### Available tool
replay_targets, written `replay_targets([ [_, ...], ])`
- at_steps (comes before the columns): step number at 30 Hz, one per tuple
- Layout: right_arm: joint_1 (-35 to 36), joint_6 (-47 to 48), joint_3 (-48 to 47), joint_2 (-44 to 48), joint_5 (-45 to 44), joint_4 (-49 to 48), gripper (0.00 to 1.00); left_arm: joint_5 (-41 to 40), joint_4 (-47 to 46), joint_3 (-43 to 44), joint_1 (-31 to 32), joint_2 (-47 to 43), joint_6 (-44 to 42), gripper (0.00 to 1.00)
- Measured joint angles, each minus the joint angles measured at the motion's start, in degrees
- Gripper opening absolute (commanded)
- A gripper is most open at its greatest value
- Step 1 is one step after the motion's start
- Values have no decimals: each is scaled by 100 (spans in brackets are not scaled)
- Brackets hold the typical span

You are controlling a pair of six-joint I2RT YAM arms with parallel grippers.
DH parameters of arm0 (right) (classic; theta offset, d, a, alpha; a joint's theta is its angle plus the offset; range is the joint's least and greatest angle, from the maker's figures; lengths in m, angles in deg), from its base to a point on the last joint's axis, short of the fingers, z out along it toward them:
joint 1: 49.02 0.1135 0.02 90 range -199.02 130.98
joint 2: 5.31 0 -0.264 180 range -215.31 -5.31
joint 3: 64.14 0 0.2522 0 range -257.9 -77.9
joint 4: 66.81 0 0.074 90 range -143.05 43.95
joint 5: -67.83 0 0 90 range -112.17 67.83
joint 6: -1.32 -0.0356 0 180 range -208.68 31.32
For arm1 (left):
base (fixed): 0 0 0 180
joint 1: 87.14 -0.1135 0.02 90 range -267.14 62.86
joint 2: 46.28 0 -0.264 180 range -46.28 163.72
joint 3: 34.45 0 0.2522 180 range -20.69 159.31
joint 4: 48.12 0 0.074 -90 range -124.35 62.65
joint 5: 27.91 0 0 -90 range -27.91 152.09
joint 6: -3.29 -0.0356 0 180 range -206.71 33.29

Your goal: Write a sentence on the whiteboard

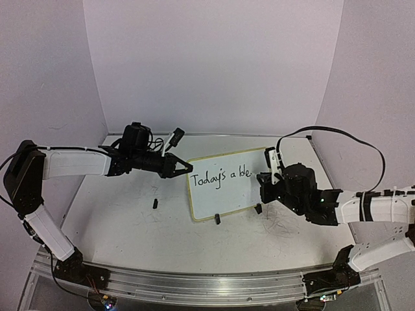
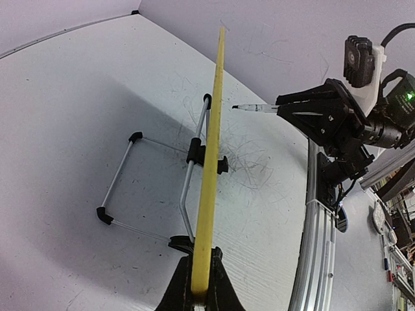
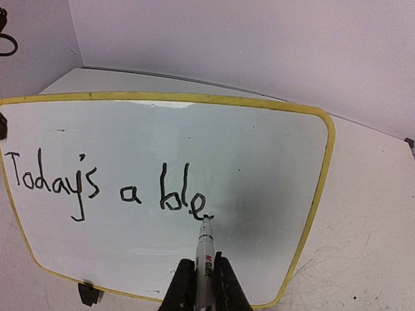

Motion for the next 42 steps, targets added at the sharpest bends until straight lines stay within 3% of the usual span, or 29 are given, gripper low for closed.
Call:
replay_targets([
  [42,-221,-17,-240,-447,-175,-266,0,-48,2,0,26,0,9,0],
])
